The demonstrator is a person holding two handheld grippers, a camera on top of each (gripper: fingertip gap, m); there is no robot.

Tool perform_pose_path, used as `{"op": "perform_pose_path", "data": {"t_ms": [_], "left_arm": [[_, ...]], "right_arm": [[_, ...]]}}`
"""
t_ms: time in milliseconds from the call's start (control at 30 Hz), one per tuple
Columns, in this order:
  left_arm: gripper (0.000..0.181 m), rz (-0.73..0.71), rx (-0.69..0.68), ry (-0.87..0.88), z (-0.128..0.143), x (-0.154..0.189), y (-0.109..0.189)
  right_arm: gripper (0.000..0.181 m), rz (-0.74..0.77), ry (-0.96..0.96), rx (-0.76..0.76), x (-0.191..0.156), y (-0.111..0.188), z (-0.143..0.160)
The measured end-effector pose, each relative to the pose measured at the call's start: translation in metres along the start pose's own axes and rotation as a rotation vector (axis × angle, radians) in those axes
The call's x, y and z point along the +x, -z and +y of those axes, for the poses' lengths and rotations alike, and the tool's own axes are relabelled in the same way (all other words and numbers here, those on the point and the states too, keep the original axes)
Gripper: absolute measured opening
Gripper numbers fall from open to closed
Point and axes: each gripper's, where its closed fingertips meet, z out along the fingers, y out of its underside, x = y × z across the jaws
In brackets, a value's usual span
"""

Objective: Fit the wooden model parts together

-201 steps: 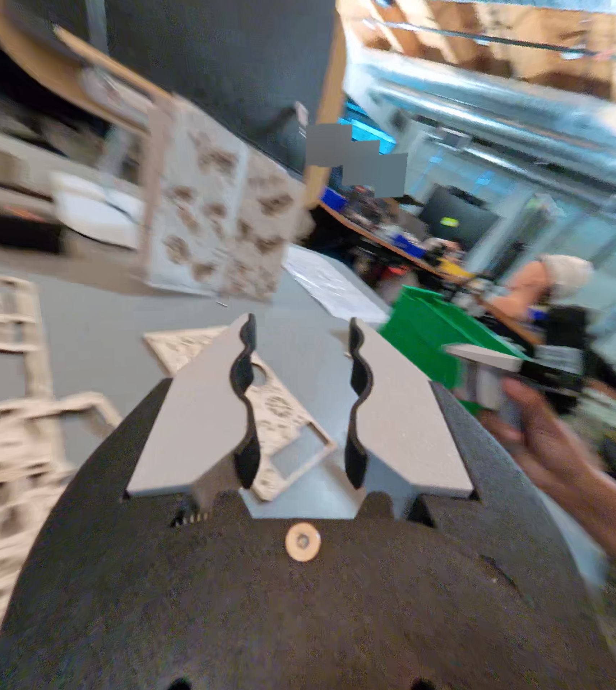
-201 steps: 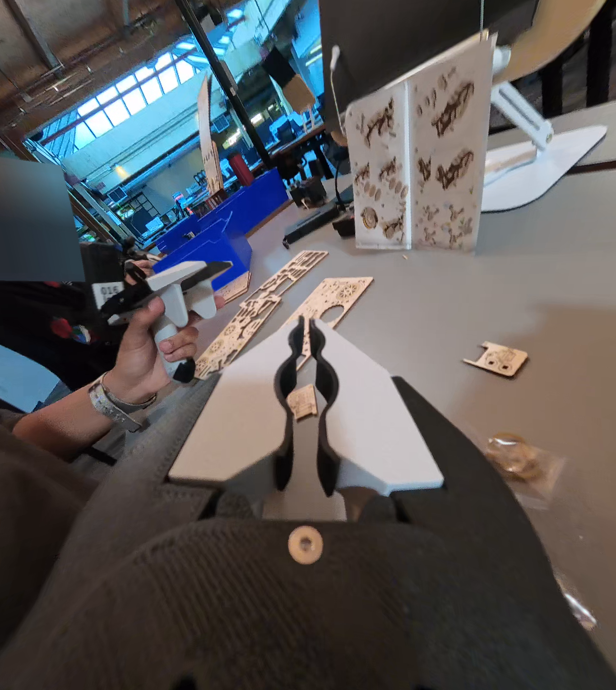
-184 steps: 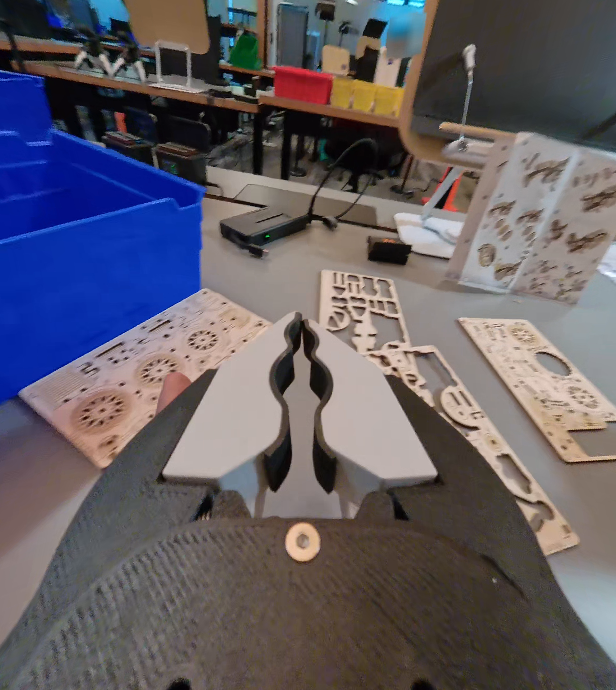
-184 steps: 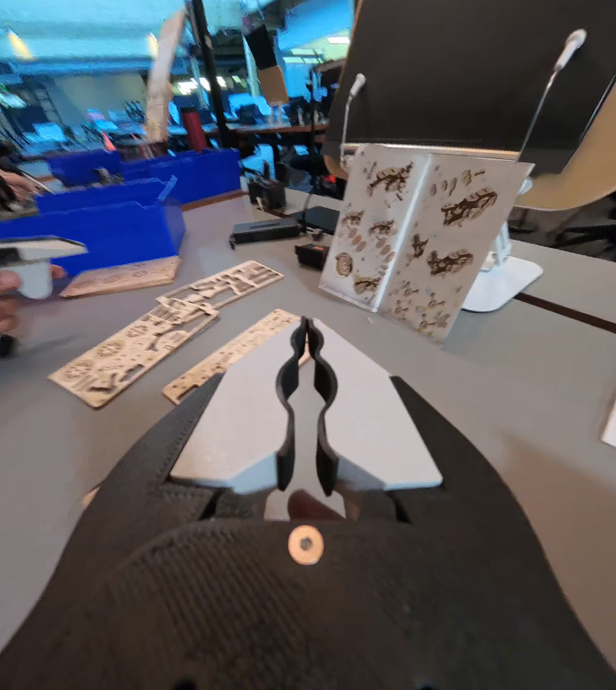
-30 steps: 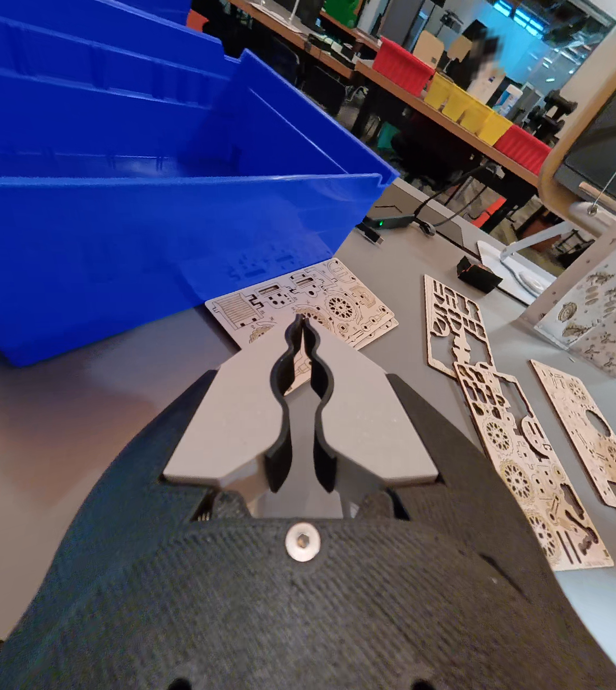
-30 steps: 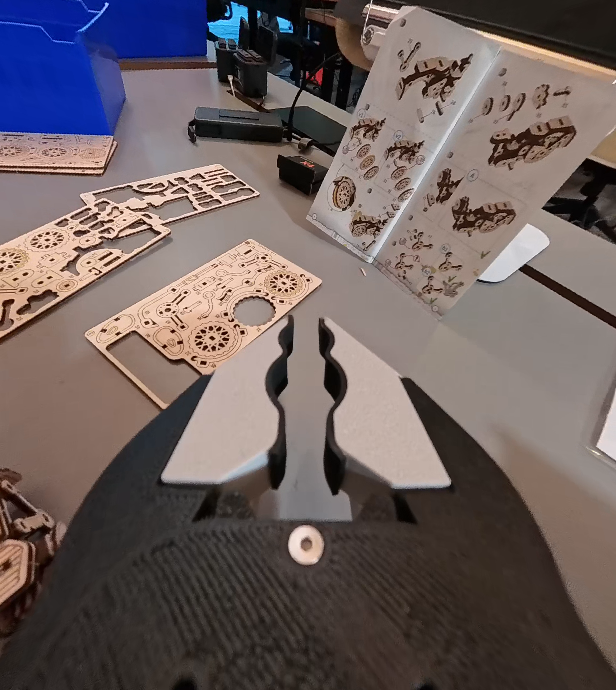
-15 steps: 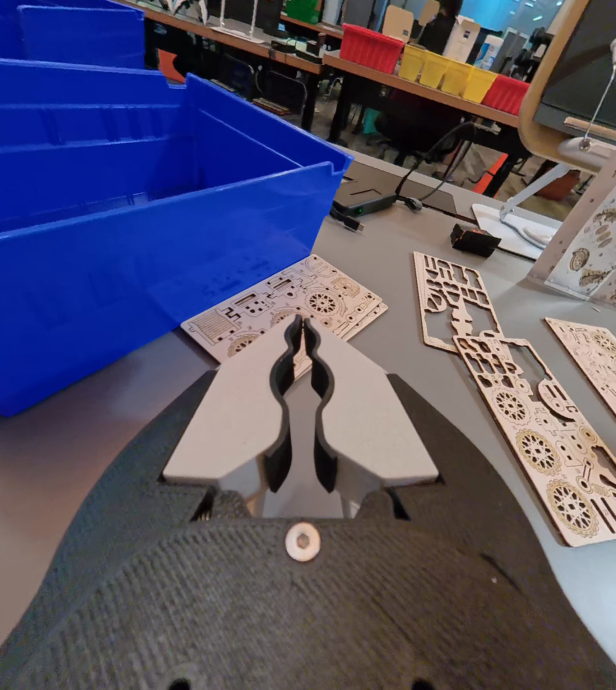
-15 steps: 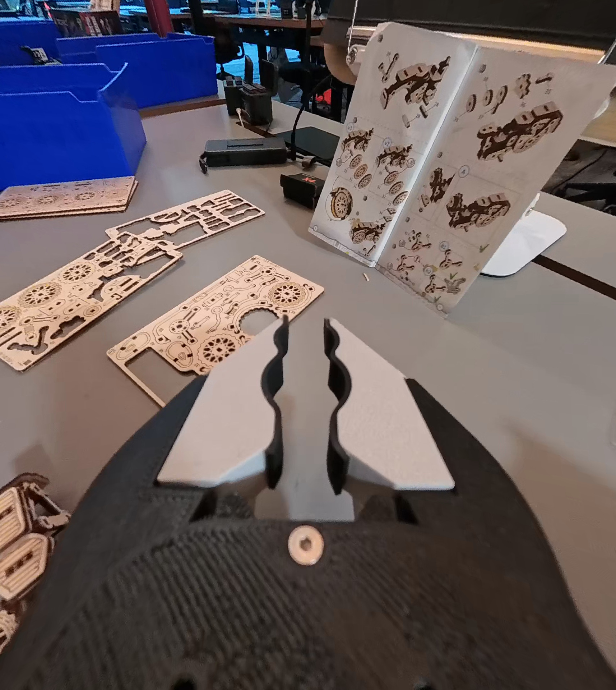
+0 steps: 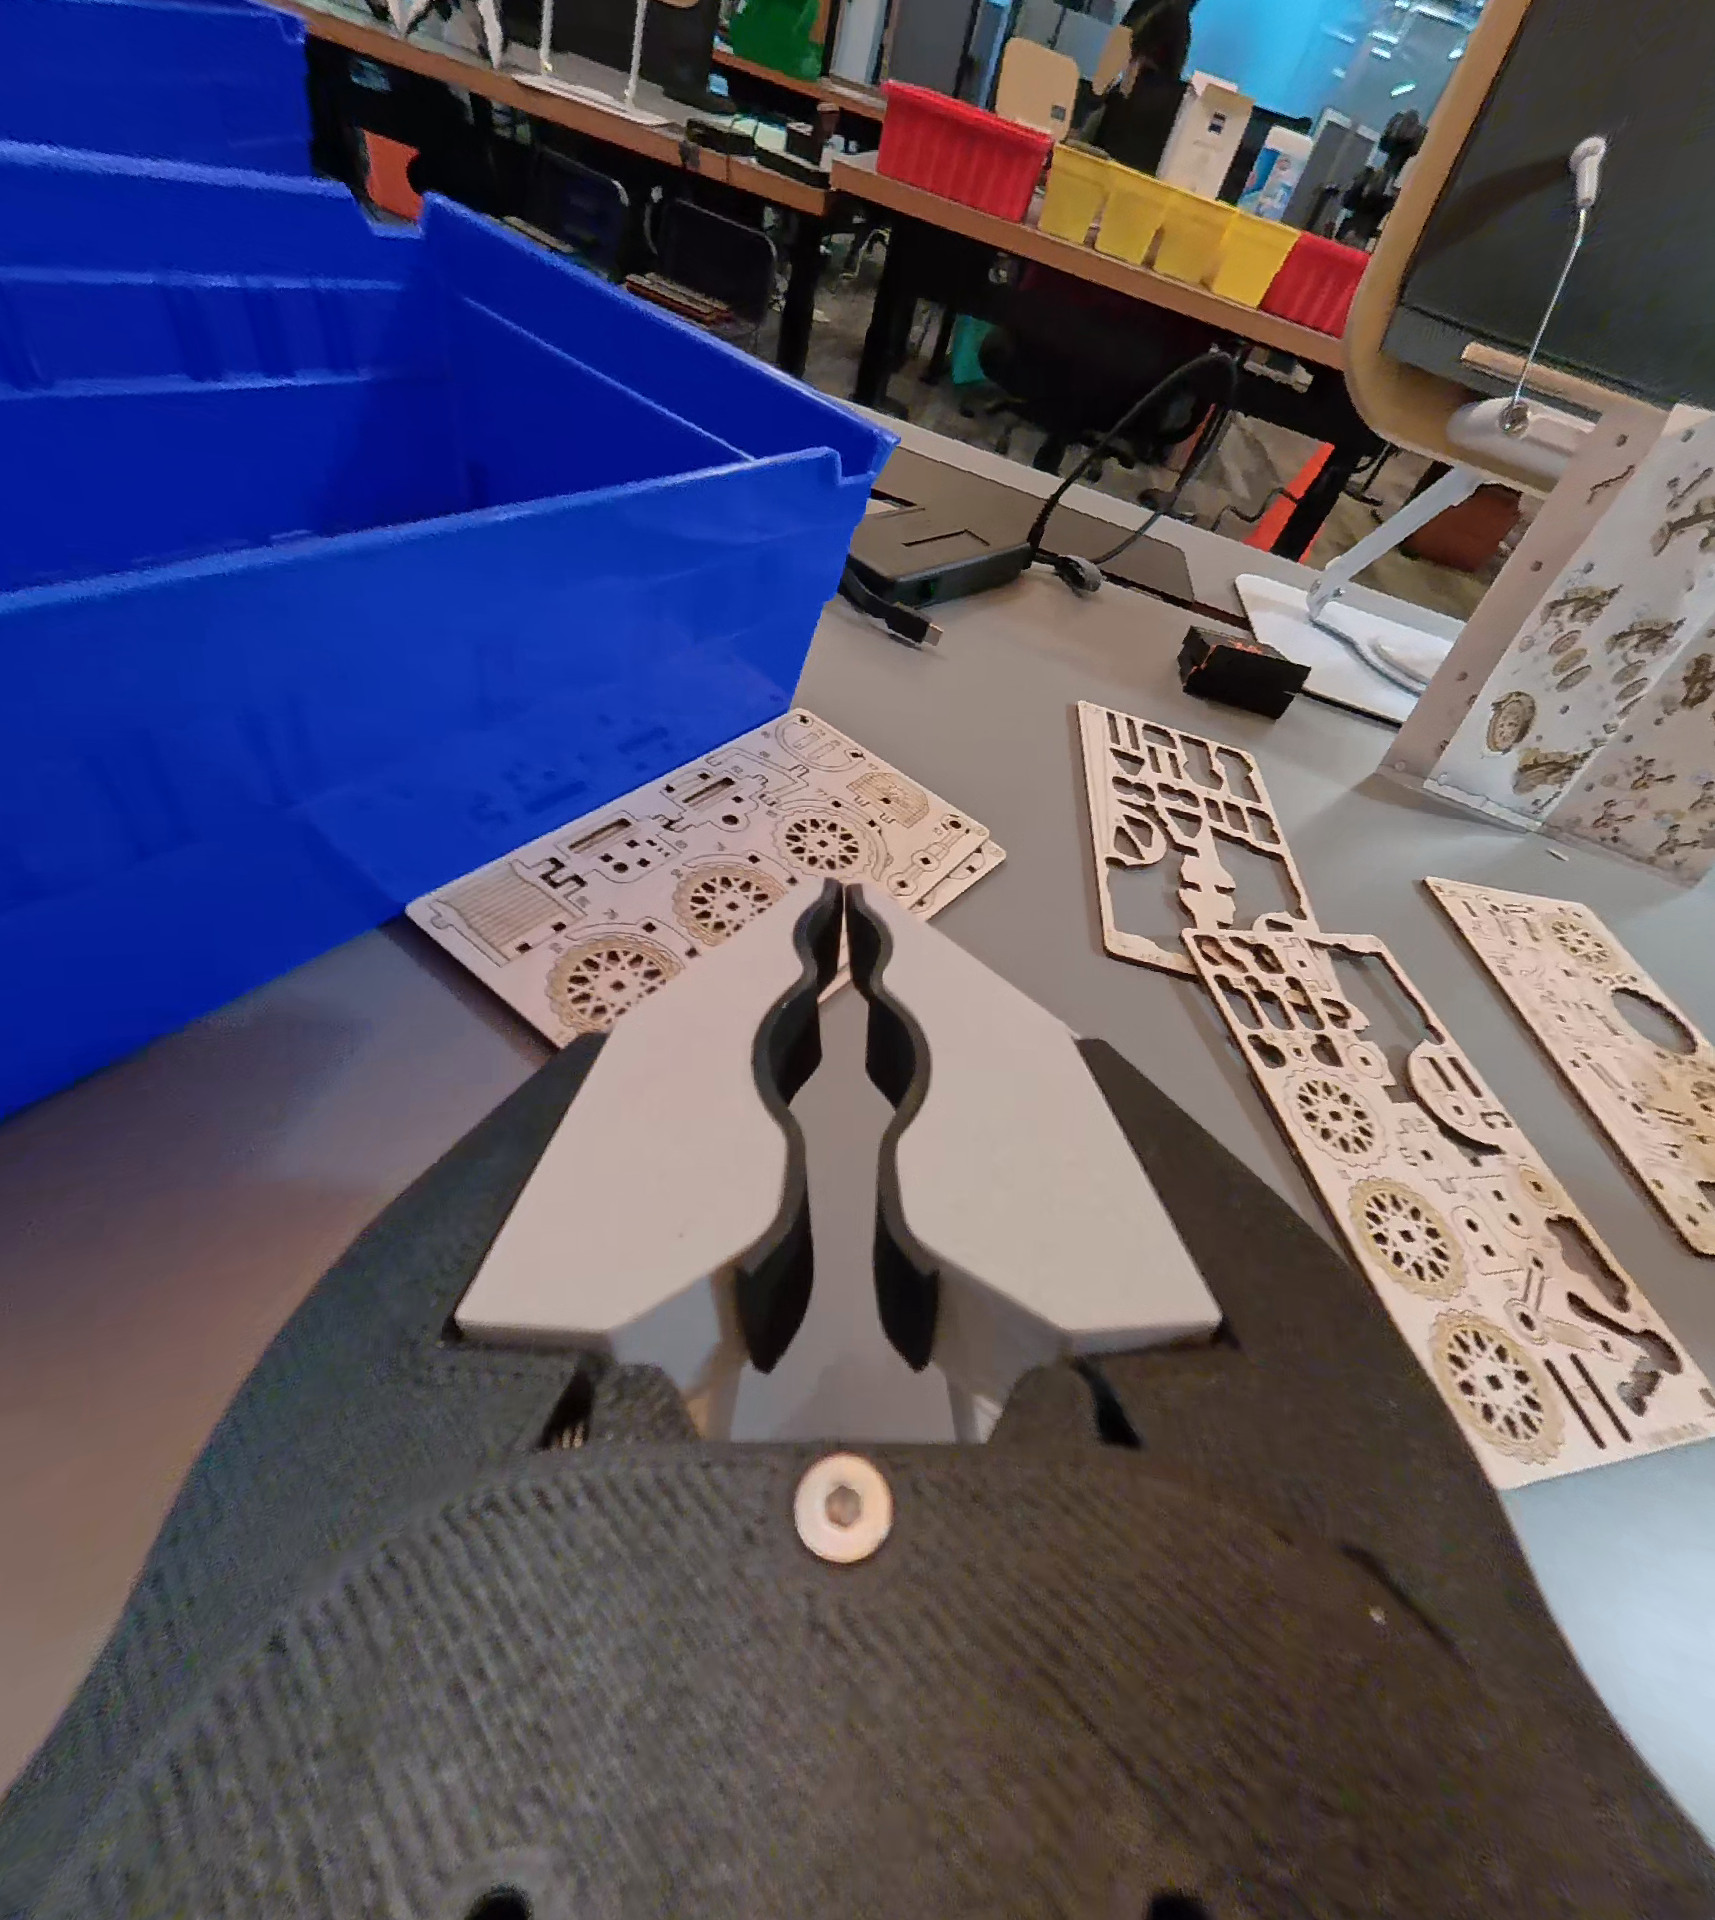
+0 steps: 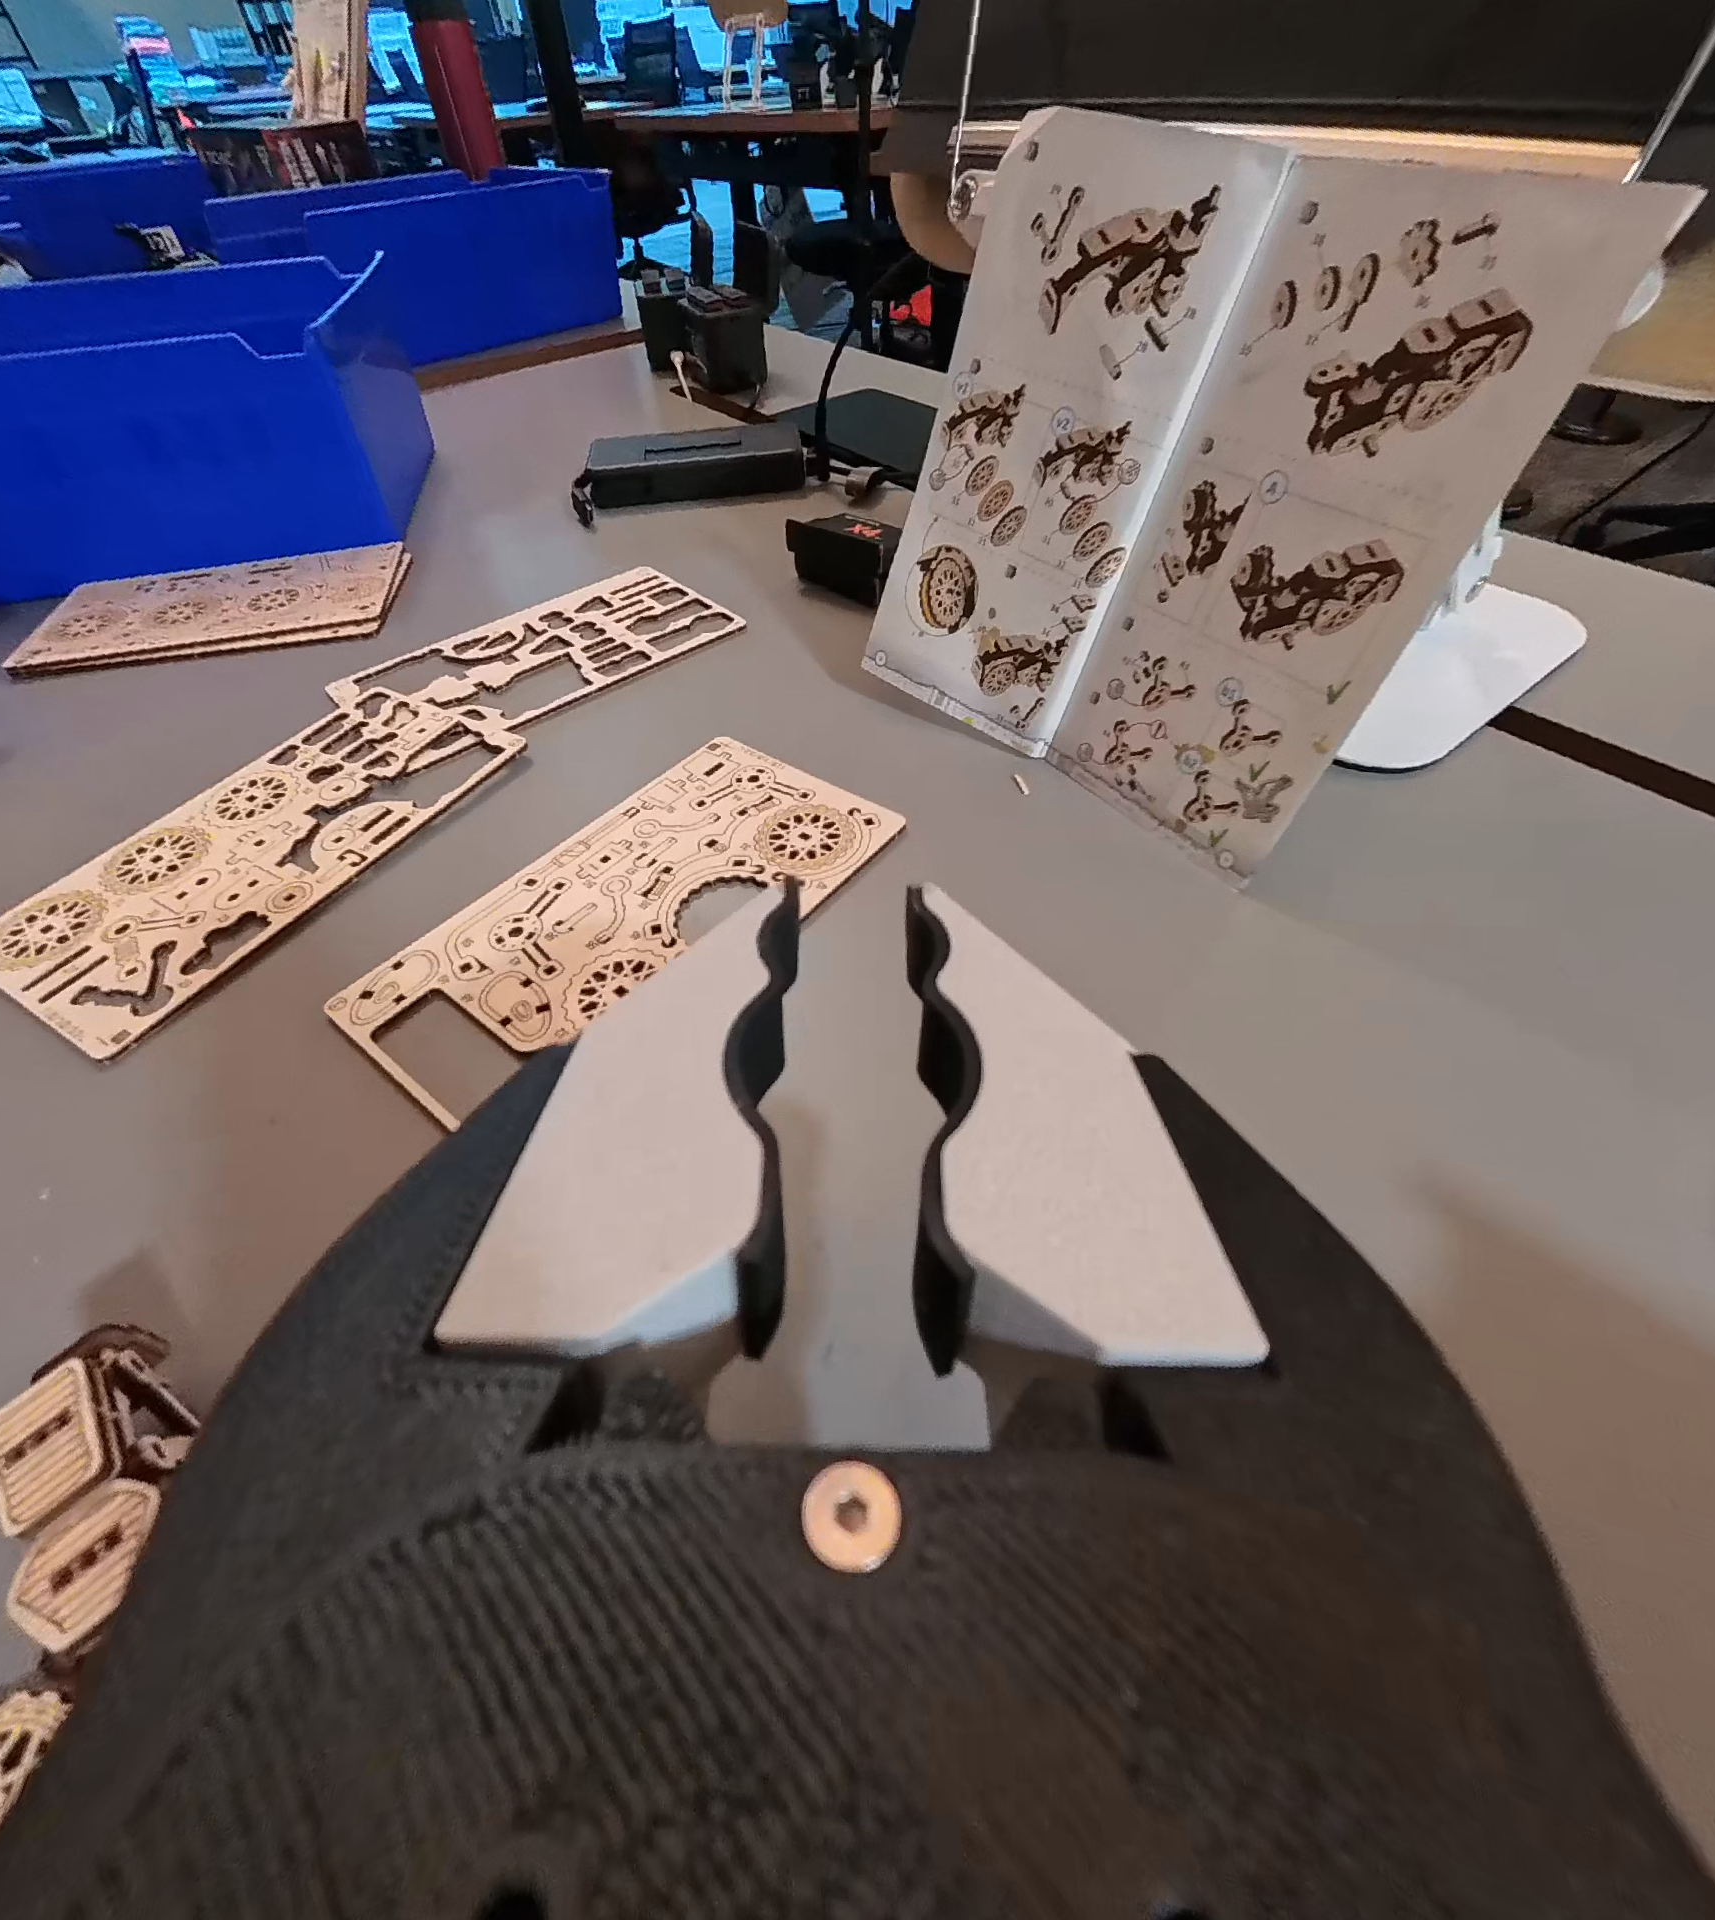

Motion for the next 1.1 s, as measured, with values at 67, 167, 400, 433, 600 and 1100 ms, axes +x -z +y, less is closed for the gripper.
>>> {"op": "perform_pose_path", "data": {"t_ms": [67,167,400,433,600,1100], "left_arm": [[0.000,0.014,-0.007,0.021,0.002,0.003,-0.001],[0.001,0.009,-0.003,0.004,0.001,0.005,-0.001],[0.003,0.018,0.046,-0.055,-0.007,0.023,0.001],[0.003,0.038,0.071,-0.050,-0.012,0.030,0.001],[0.003,0.213,0.107,-0.023,-0.023,0.087,-0.020],[0.002,0.697,0.001,-0.113,0.002,0.280,-0.046]], "right_arm": [[0.019,0.000,0.009,-0.004,-0.002,-0.001,0.001],[0.018,0.001,0.027,-0.011,-0.004,-0.001,0.001],[0.017,-0.005,0.015,-0.011,-0.006,0.001,0.002],[0.018,-0.004,0.018,-0.017,-0.006,0.003,0.004],[0.016,0.071,0.094,-0.042,0.004,0.034,0.016],[0.017,0.123,0.071,0.003,-0.014,0.120,0.028]]}}
